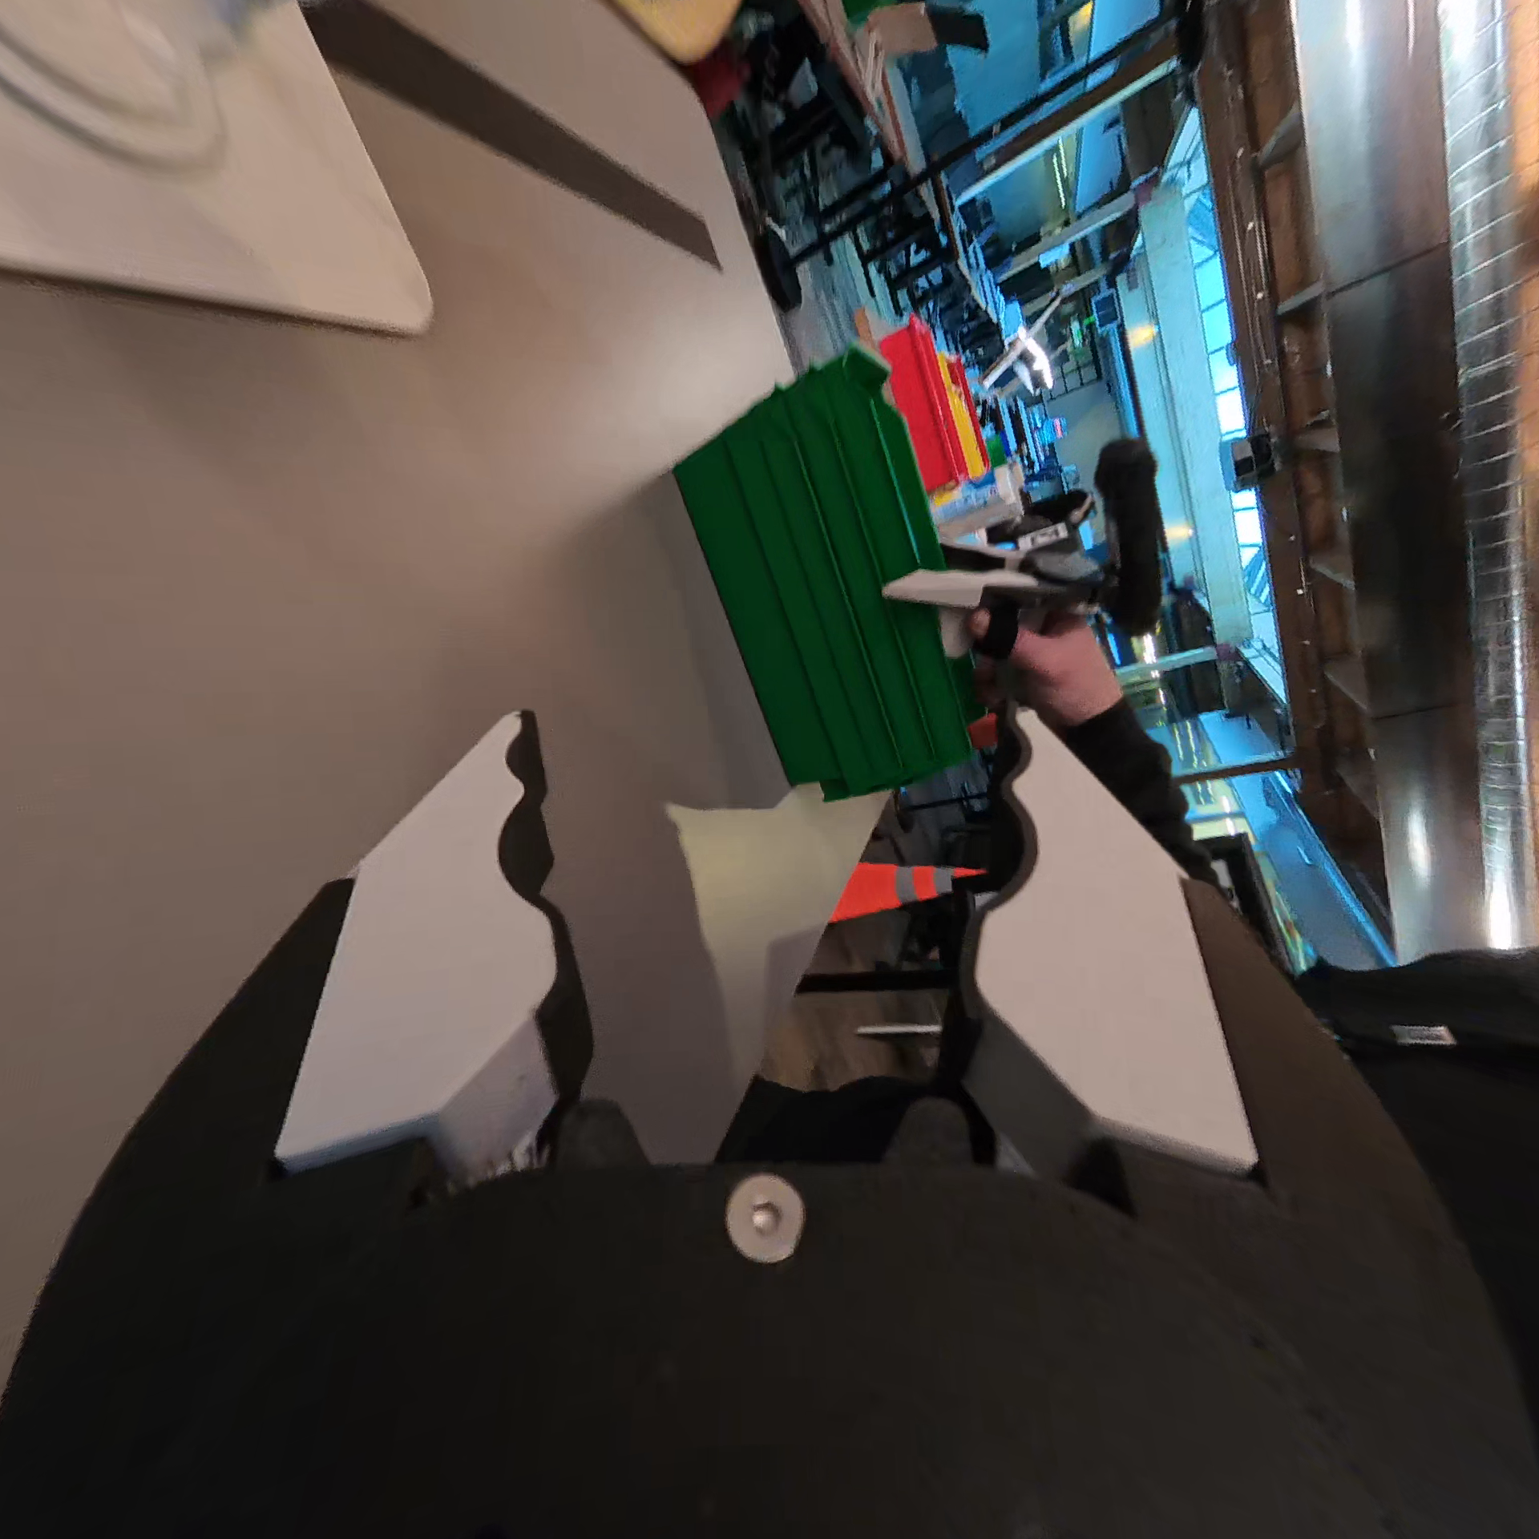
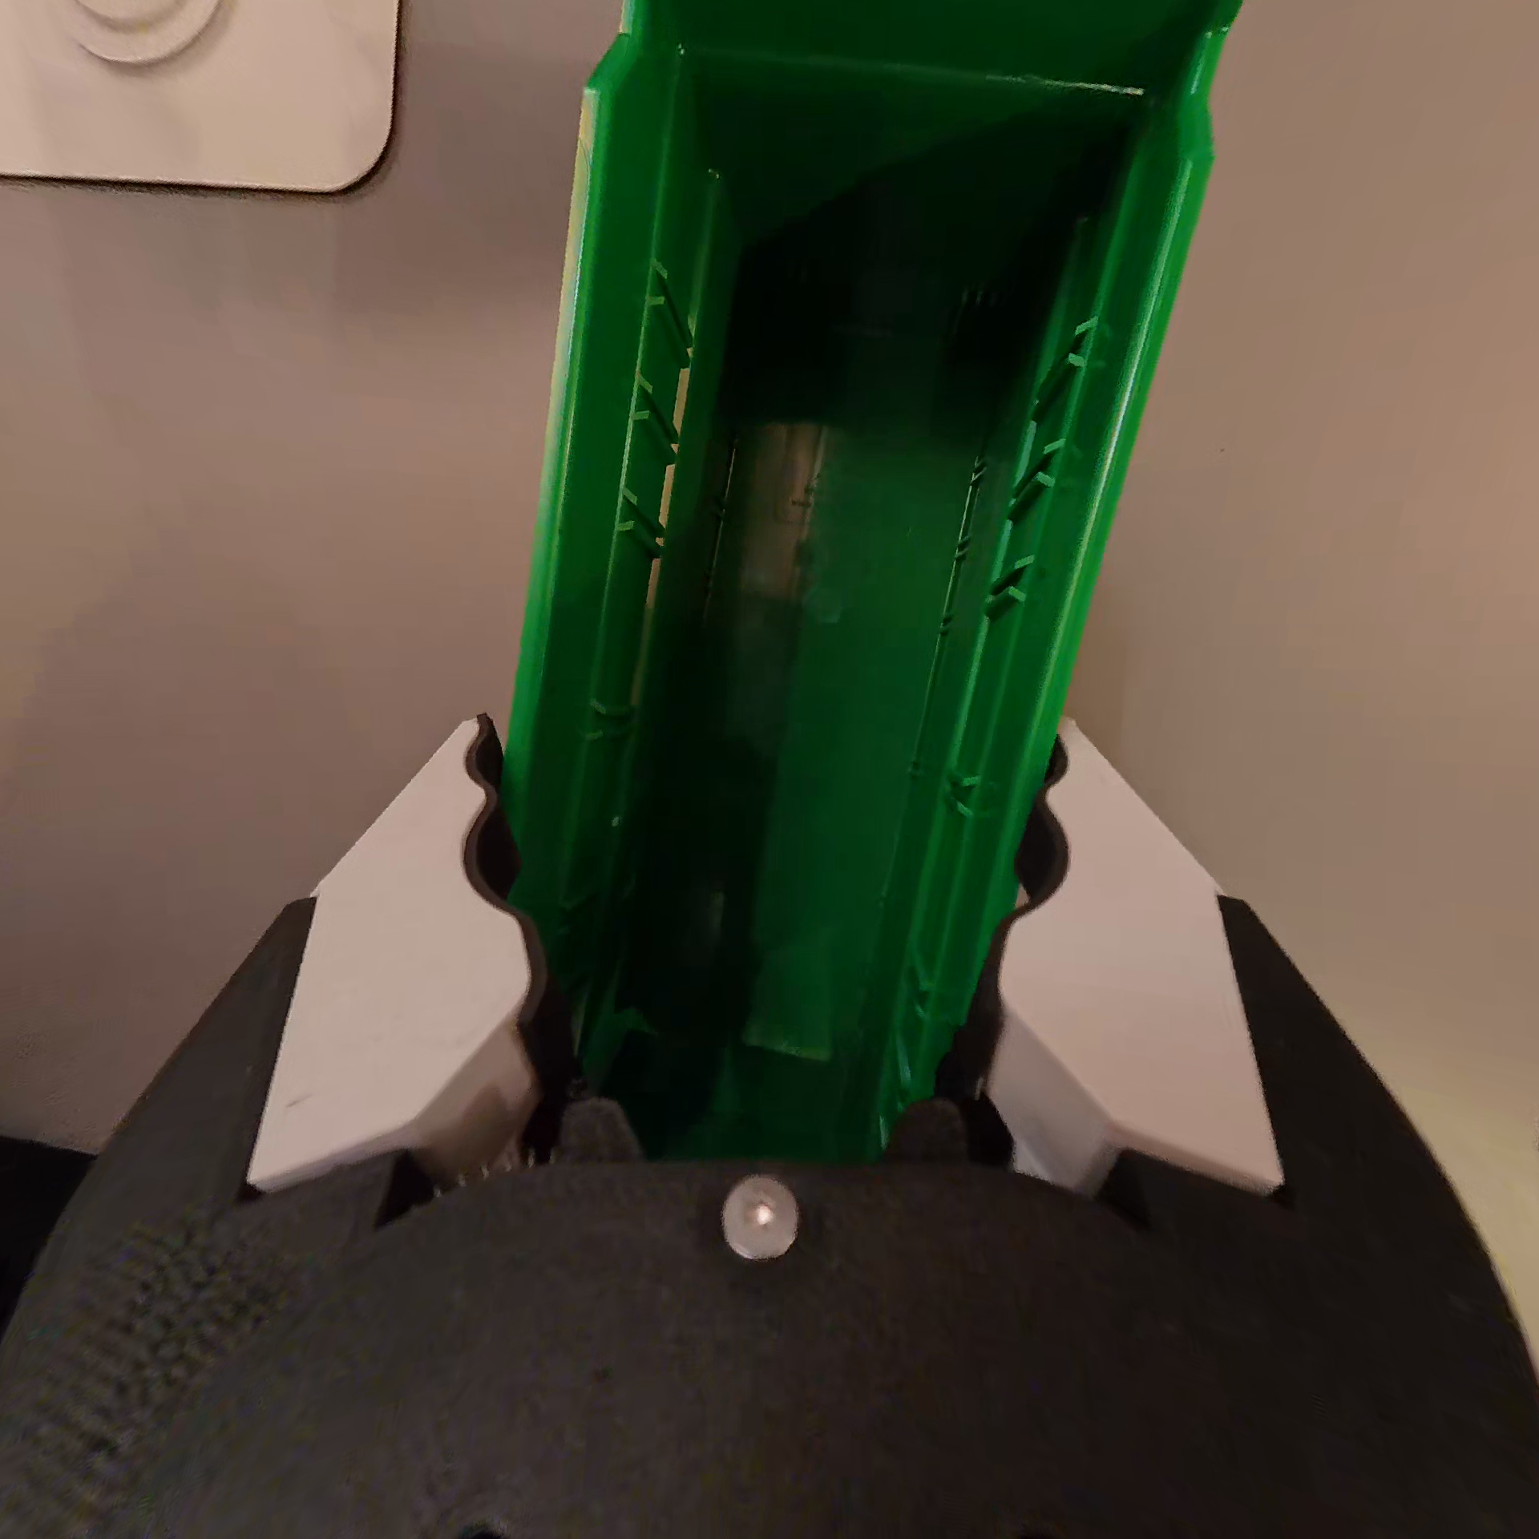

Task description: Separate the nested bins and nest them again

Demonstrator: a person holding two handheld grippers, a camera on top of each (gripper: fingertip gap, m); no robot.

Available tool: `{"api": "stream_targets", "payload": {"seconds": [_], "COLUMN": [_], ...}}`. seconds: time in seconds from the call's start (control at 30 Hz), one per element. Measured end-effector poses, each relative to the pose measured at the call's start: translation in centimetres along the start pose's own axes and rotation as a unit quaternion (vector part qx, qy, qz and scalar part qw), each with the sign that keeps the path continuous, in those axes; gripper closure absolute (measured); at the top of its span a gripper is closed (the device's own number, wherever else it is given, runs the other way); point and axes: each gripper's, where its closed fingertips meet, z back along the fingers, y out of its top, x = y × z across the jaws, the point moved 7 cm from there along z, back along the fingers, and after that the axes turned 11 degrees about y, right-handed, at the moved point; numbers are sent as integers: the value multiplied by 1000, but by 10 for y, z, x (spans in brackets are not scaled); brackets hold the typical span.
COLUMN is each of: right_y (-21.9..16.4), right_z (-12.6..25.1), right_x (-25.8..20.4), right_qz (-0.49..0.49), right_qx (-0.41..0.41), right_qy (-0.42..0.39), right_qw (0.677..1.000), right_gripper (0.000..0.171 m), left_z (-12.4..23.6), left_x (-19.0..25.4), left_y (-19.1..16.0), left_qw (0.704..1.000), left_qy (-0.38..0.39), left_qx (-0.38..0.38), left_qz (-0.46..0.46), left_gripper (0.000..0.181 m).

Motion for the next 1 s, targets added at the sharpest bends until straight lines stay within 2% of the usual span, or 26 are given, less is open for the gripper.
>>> {"api": "stream_targets", "payload": {"seconds": [0.1,0.13,0.23,0.33,0.43,0.57,0.67,0.83,1.0], "right_y": [-1,2,11,29,47,60,52,30,9], "right_z": [1,4,20,49,66,63,34,-24,-71], "right_x": [1,1,-4,-23,-64,-147,-196,-248,-278], "right_qz": [4,7,10,43,89,116,139,133,125], "right_qx": [-25,-19,-2,46,83,122,82,21,-30], "right_qy": [-2,-5,-7,-16,26,170,232,317,347], "right_qw": [1000,1000,1000,998,992,971,959,939,929], "right_gripper": [39,31,22,30,42,51,51,52,47], "left_z": [32,46,95,146,169,168,152,124,83], "left_x": [-11,-18,-51,-99,-151,-195,-198,-182,-149], "left_y": [33,44,73,88,75,48,31,14,-6], "left_qw": [998,996,981,952,949,945,954,963,969], "left_qy": [35,52,158,280,312,318,280,245,199], "left_qx": [46,61,95,85,-2,-80,-108,-101,-42], "left_qz": [-22,-28,-65,-94,-39,3,22,51,142], "left_gripper": [75,75,73,74,74,80,99,102,86]}}
